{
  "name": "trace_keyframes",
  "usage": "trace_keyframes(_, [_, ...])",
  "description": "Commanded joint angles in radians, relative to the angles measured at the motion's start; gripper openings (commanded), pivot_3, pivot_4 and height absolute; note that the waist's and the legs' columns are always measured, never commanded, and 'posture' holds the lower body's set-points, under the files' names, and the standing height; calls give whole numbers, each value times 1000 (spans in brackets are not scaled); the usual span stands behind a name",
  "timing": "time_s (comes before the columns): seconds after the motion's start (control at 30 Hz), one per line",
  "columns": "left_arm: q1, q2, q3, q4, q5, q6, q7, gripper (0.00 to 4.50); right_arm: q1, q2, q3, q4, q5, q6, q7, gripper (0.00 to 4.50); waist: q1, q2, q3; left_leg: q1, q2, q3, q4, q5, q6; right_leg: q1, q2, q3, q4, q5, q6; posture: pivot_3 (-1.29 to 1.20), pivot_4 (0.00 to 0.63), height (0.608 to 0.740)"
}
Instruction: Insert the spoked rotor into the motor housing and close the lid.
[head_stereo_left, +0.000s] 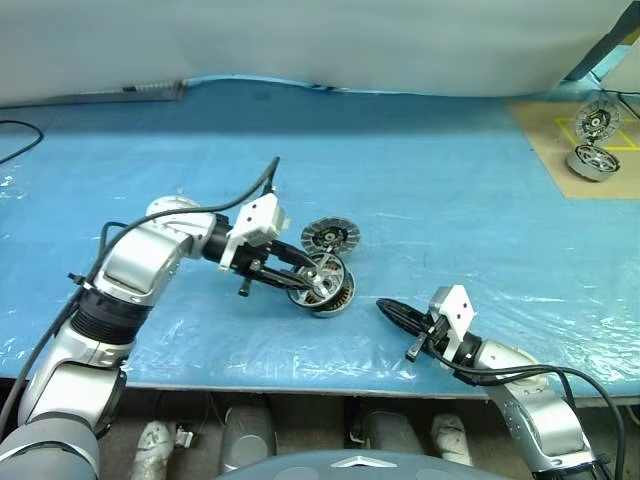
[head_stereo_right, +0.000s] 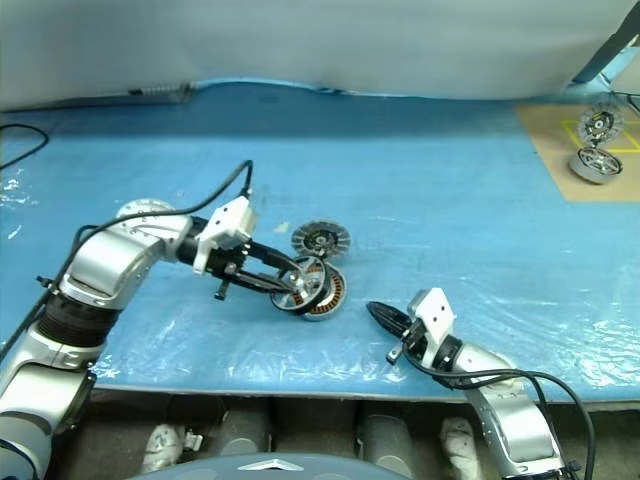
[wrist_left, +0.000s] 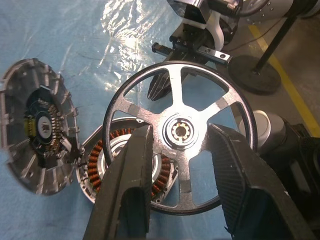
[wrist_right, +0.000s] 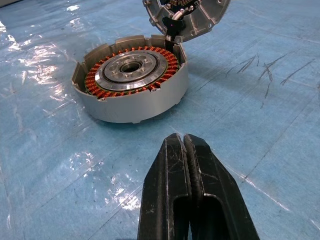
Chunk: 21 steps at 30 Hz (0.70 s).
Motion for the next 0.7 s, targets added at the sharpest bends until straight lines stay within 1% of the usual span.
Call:
trace_keyframes(0.03, [-22,-17,-25,21,41,-56,39,1335,-6,5,-3,-11,1,-27,0,0,-1,0,0,0,0,0,0,0,0,0,0,0,0,0,0,0,150,740])
trace_keyframes(0.23, [-7,-28,-52,69,87,-128,60,1335,-17,12,6,-11,-3,-25,-5,0,1,0,0,0,0,0,1,0,0,0,0,0,1,0,0,0,150,740])
trace_keyframes(0.4, [-23,-63,-61,142,122,-176,87,1335,-29,15,5,-3,-4,-25,-5,0,2,0,0,0,0,0,2,0,0,0,0,0,1,0,0,0,150,740])
trace_keyframes(0.7, [-41,-102,-66,212,160,-217,108,1335,-36,22,12,2,-8,-21,-12,0,2,0,0,0,0,0,3,0,0,0,0,0,2,0,0,0,150,740])
